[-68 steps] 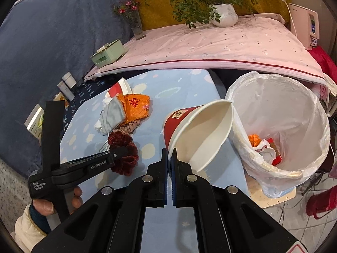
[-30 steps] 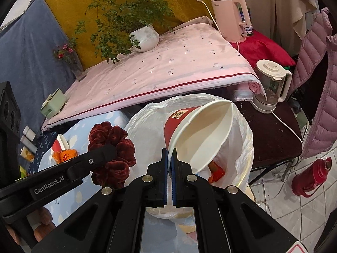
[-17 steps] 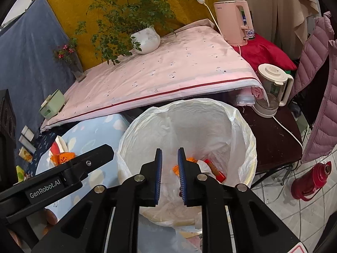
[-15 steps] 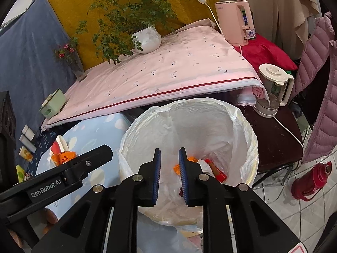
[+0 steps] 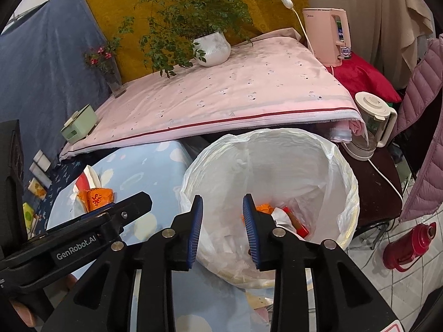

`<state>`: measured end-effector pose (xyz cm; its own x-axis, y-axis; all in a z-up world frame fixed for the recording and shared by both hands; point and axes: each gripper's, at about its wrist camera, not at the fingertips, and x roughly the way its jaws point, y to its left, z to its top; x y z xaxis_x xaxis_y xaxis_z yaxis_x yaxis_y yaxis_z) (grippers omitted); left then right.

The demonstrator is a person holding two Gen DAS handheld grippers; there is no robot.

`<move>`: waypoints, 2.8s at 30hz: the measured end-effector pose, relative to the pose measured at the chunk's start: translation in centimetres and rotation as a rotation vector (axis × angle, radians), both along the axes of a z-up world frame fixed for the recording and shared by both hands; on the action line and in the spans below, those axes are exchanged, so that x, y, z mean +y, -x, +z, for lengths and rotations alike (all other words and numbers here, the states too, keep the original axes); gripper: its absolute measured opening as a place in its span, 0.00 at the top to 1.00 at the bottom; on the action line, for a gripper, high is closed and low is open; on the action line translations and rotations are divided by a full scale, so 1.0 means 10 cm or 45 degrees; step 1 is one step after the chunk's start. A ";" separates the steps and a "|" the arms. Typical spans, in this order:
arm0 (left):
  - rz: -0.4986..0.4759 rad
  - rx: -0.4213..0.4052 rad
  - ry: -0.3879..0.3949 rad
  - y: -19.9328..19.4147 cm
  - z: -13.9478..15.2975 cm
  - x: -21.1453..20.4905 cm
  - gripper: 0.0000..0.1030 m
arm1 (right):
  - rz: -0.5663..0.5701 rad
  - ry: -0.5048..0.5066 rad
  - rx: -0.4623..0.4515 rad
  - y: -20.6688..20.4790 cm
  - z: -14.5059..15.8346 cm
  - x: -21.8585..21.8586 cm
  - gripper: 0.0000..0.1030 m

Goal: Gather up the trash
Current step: 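Move both grippers back over the grey pouch and orange bag, then grasp the grey drawstring pouch with the left gripper while the right gripper grasps the orange bag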

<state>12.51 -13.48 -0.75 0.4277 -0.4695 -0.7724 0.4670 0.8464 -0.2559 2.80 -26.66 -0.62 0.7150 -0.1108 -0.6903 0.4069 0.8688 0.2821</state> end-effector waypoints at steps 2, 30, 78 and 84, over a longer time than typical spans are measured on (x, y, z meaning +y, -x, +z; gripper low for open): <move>0.016 -0.001 0.000 -0.01 0.00 0.07 0.41 | 0.011 0.003 0.001 -0.02 0.01 0.05 0.71; 0.332 0.027 -0.022 -0.24 -0.14 1.42 0.41 | 0.298 0.056 0.045 -0.46 0.03 1.21 0.66; 0.462 0.263 0.092 -1.27 -0.74 2.26 0.87 | 0.475 -0.157 0.217 -2.02 -0.84 1.87 0.66; 0.454 0.243 0.090 -1.25 -0.71 2.23 0.92 | 0.494 -0.153 0.199 -2.00 -0.85 1.88 0.91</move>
<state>24.97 8.78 -7.81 0.4255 -0.3726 -0.8247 0.0860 0.9238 -0.3730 22.79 -7.88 -9.14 0.5737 0.2336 -0.7851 0.1026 0.9304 0.3518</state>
